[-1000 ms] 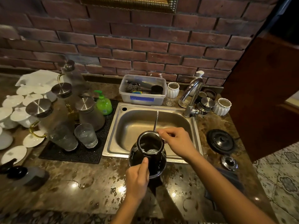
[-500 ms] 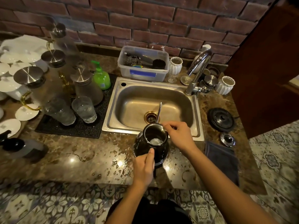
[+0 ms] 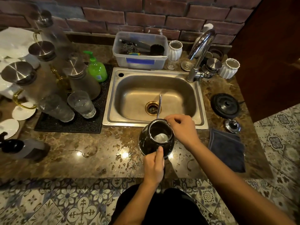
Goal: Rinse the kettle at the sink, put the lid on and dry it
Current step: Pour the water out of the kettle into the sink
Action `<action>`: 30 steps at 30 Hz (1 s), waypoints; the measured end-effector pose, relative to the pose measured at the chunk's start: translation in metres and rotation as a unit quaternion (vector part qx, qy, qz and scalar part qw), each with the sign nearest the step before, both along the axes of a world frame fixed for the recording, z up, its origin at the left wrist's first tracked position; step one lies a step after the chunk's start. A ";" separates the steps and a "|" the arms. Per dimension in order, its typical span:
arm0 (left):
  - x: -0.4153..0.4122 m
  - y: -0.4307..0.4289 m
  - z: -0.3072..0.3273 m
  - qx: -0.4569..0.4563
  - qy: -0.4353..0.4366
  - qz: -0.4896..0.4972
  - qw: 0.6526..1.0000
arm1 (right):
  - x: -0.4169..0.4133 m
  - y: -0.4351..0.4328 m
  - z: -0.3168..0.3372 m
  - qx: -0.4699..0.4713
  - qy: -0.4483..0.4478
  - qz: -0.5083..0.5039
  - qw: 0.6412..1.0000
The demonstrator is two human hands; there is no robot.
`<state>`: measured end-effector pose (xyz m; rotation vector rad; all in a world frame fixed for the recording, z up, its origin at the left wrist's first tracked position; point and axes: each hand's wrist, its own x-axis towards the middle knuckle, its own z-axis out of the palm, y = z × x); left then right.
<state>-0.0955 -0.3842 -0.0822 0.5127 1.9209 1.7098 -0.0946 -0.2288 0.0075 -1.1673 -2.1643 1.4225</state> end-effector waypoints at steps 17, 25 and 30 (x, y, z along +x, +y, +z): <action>0.008 -0.004 -0.004 0.008 -0.026 -0.001 1.000 | 0.010 -0.004 -0.003 0.027 -0.009 -0.016 0.999; 0.006 -0.004 -0.001 0.013 -0.054 -0.015 0.998 | 0.009 -0.006 -0.003 0.039 -0.012 -0.028 0.999; 0.003 0.000 0.001 0.008 -0.061 -0.026 0.998 | 0.006 -0.005 -0.003 0.040 -0.018 -0.038 0.998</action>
